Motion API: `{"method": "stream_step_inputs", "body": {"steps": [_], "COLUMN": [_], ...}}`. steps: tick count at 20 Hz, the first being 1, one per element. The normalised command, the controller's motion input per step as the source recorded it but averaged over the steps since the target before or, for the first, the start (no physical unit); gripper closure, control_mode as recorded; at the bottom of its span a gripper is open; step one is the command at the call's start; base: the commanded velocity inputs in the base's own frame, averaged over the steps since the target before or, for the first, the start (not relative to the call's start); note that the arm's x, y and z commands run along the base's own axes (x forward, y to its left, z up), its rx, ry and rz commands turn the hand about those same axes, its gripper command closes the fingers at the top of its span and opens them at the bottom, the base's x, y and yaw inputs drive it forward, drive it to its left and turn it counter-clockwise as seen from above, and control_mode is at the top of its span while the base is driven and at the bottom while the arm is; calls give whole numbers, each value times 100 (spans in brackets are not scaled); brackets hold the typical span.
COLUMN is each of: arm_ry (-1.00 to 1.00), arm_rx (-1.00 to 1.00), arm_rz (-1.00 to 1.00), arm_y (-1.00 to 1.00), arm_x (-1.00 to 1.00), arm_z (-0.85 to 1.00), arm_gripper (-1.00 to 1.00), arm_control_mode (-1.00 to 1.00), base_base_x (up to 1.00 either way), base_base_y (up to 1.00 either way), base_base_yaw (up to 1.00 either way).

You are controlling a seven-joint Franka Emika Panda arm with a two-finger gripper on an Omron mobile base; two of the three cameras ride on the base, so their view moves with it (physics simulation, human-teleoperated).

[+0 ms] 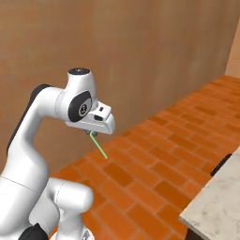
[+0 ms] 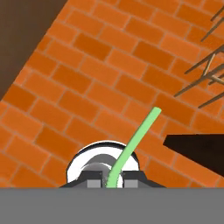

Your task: Take a straw from the drawer in front and place it inside the glass cup on the dining counter.

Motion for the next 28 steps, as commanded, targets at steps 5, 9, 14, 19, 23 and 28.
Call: {"method": "stream_step_inputs", "body": {"steps": [5, 9, 14, 19, 23, 28], "arm_ry": [0, 0, 0, 0, 0, 0], "arm_rx": [0, 0, 0, 0, 0, 0], "arm_rz": [0, 0, 0, 0, 0, 0], "arm_y": [0, 0, 0, 0, 0, 0], "arm_x": [0, 0, 0, 0, 0, 0], "arm_z": [0, 0, 0, 0, 0, 0], "arm_gripper": [100, 100, 100, 100, 100, 100], "arm_control_mode": [100, 100, 100, 100, 100, 100], "base_base_x": [88, 83, 86, 100, 100, 100], "base_base_y": [50, 49, 47, 43, 40, 38], "base_base_yaw": [-52, -51, -49, -47, -46, -46]}}
